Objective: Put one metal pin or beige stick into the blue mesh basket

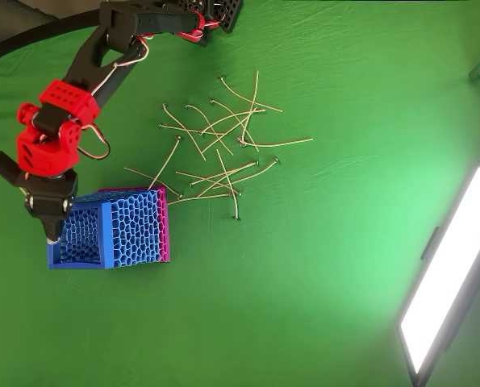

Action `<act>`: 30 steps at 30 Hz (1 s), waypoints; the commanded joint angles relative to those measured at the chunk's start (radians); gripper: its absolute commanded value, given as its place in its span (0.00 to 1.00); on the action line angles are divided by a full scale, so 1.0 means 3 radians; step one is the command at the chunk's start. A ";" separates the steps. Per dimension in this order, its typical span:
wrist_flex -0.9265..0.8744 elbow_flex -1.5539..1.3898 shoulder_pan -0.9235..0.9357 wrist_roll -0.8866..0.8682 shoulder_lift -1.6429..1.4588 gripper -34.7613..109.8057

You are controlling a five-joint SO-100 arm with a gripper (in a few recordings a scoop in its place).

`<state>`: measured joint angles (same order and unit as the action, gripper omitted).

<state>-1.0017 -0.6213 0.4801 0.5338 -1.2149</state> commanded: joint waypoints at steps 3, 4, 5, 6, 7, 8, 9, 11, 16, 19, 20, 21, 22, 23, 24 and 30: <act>0.0138 -0.0087 -0.0133 0.0082 -0.0143 0.24; 0.0138 -0.0102 -0.0153 0.0092 -0.0143 0.24; 0.0138 -0.0128 -0.0164 0.0107 -0.0153 0.24; 0.0128 -0.0138 -0.0169 0.0112 -0.0159 0.24; 0.0123 -0.0138 -0.0169 0.0097 -0.0164 0.24; 0.0118 -0.0138 -0.0169 0.0097 -0.0169 0.24; 0.0118 -0.0138 -0.0169 0.0092 -0.0174 0.24; 0.0102 -0.0128 -0.0148 0.0082 -0.0174 0.24; 0.0082 -0.0010 -0.0066 0.0015 -0.0148 0.28; 0.0087 0.0031 -0.0026 -0.0010 -0.0138 0.32; 0.0092 0.0056 -0.0015 -0.0026 -0.0133 0.33; 0.0092 0.0066 -0.0005 -0.0026 -0.0133 0.34; 0.0097 0.0072 0.0005 -0.0031 -0.0133 0.35; 0.0102 0.0082 0.0010 -0.0046 -0.0128 0.37; 0.0102 0.0087 0.0015 -0.0051 -0.0128 0.39; 0.0102 0.0082 0.0020 -0.0041 -0.0133 0.42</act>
<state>-0.9787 -0.6366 0.4755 0.5231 -1.2164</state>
